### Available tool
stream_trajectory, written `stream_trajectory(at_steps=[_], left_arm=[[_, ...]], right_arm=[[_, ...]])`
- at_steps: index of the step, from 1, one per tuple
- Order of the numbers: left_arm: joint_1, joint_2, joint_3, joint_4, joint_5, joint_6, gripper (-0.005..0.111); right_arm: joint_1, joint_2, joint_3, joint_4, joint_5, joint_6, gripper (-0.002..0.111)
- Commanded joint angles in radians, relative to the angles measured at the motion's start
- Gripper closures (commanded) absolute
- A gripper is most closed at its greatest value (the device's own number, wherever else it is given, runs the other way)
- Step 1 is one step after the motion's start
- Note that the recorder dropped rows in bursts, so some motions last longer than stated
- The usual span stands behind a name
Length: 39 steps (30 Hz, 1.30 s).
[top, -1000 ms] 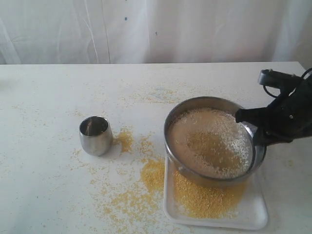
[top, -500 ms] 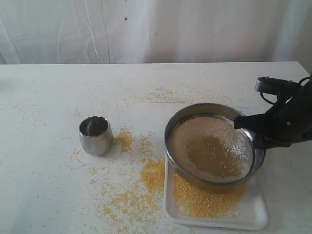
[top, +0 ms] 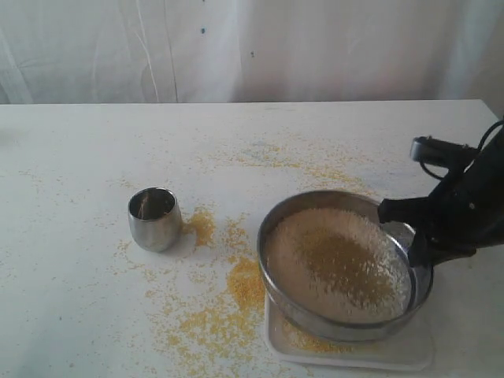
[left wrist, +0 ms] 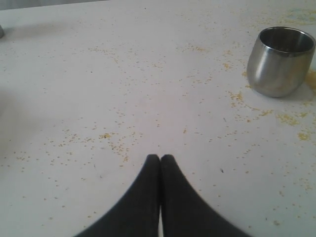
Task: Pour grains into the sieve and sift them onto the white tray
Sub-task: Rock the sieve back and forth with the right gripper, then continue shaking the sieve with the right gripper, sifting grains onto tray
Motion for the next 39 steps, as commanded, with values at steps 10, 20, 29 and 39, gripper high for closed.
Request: stream_trajectory(at_steps=[10, 20, 29, 39], left_arm=[[0.001, -0.004, 0.005, 0.0, 0.001, 0.0, 0.107], [0.001, -0.004, 0.005, 0.0, 0.001, 0.0, 0.107], [0.001, -0.004, 0.005, 0.0, 0.001, 0.0, 0.107], [0.001, -0.004, 0.005, 0.0, 0.001, 0.0, 0.107]], right_arm=[[-0.001, 0.001, 0.014, 0.036, -0.264, 0.001, 0.108], [-0.001, -0.012, 0.013, 0.059, -0.246, 0.018, 0.108], [-0.001, -0.024, 0.011, 0.054, -0.204, 0.018, 0.108], [-0.001, -0.035, 0.015, 0.066, -0.206, 0.021, 0.108]])
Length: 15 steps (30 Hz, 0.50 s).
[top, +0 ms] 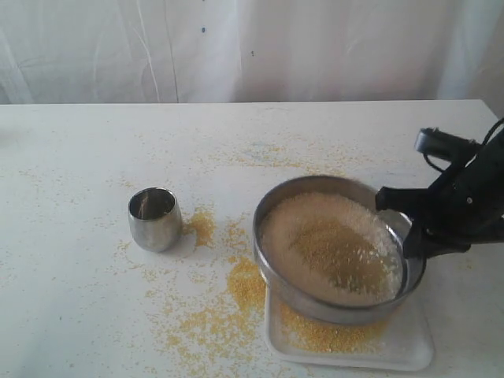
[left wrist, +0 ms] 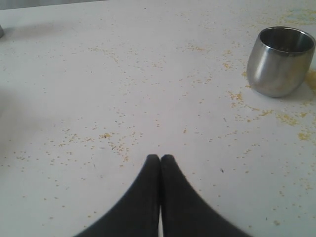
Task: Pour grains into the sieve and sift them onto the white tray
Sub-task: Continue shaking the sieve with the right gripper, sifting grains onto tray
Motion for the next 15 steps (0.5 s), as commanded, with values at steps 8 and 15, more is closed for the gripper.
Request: stream_trajectory(at_steps=[8, 15], left_arm=[[0.001, -0.004, 0.005, 0.0, 0.001, 0.0, 0.107], [0.001, -0.004, 0.005, 0.0, 0.001, 0.0, 0.107]], right_arm=[[0.0, -0.023, -0.006, 0.007, -0.245, -0.013, 0.108], [0.0, -0.037, -0.009, 0.035, -0.197, 0.004, 0.108]])
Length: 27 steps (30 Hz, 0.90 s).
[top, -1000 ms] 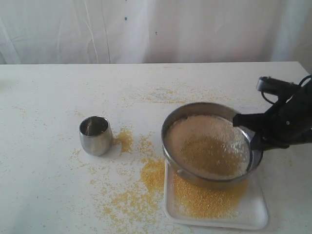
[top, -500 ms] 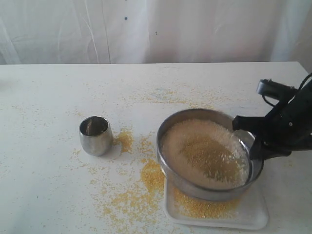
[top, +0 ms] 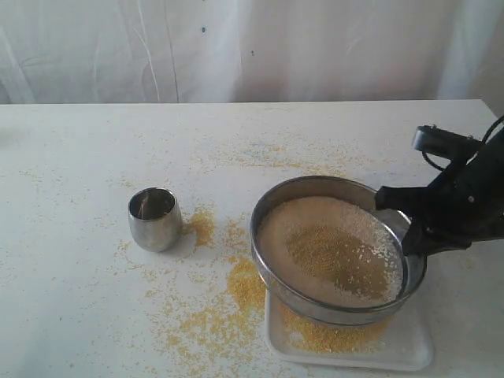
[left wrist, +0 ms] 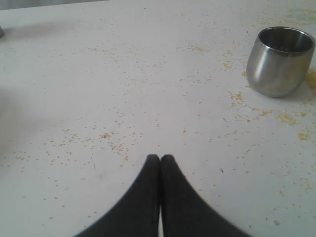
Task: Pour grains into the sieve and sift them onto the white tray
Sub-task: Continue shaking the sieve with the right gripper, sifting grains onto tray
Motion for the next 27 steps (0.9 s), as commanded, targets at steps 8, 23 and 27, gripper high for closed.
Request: stream_trajectory(at_steps=[8, 23, 27], left_arm=[[0.001, -0.004, 0.005, 0.0, 0.001, 0.0, 0.107], [0.001, -0.004, 0.005, 0.0, 0.001, 0.0, 0.107], [0.001, -0.004, 0.005, 0.0, 0.001, 0.0, 0.107]], right_arm=[[-0.005, -0.025, 0.009, 0.052, -0.146, 0.063, 0.108], [-0.005, -0.038, 0.044, 0.058, -0.303, -0.006, 0.108], [-0.005, -0.047, 0.046, 0.051, -0.014, -0.01, 0.108]])
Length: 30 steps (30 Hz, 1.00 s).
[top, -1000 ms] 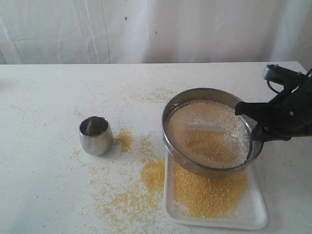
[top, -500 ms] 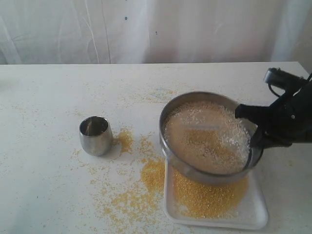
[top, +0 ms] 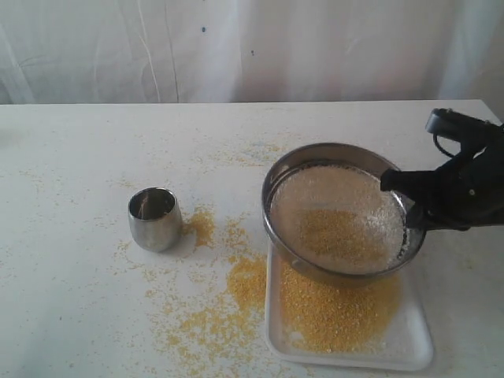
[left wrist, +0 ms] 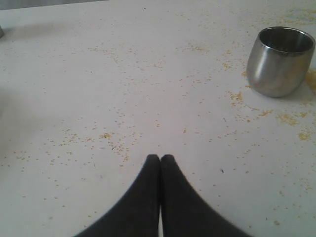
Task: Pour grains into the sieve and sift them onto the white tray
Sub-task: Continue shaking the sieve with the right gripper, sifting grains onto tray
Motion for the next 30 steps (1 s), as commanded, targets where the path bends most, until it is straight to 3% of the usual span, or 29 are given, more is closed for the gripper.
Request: stream_trajectory(at_steps=[1, 6, 11, 16, 19, 21, 26, 30], left_arm=[[0.001, -0.004, 0.005, 0.0, 0.001, 0.0, 0.107], [0.001, -0.004, 0.005, 0.0, 0.001, 0.0, 0.107], [0.001, -0.004, 0.005, 0.0, 0.001, 0.0, 0.107], [0.001, -0.004, 0.005, 0.0, 0.001, 0.0, 0.107], [0.001, -0.004, 0.005, 0.0, 0.001, 0.0, 0.107], [0.001, -0.004, 0.005, 0.0, 0.001, 0.0, 0.107], [0.001, -0.004, 0.005, 0.0, 0.001, 0.0, 0.107], [0.001, -0.004, 0.005, 0.0, 0.001, 0.0, 0.107]], right_arm=[[-0.002, -0.021, -0.003, 0.007, 0.208, -0.014, 0.108], [-0.002, -0.014, 0.001, 0.03, -0.106, -0.006, 0.108], [-0.002, -0.023, 0.016, 0.029, 0.206, -0.014, 0.108], [-0.002, -0.021, 0.029, 0.046, -0.076, -0.003, 0.108], [-0.002, -0.032, 0.025, 0.043, 0.152, 0.009, 0.108], [-0.002, -0.034, 0.039, 0.03, 0.201, -0.016, 0.108], [-0.002, -0.015, 0.039, 0.044, -0.163, -0.008, 0.108], [-0.002, -0.019, 0.042, 0.023, 0.12, 0.004, 0.108]])
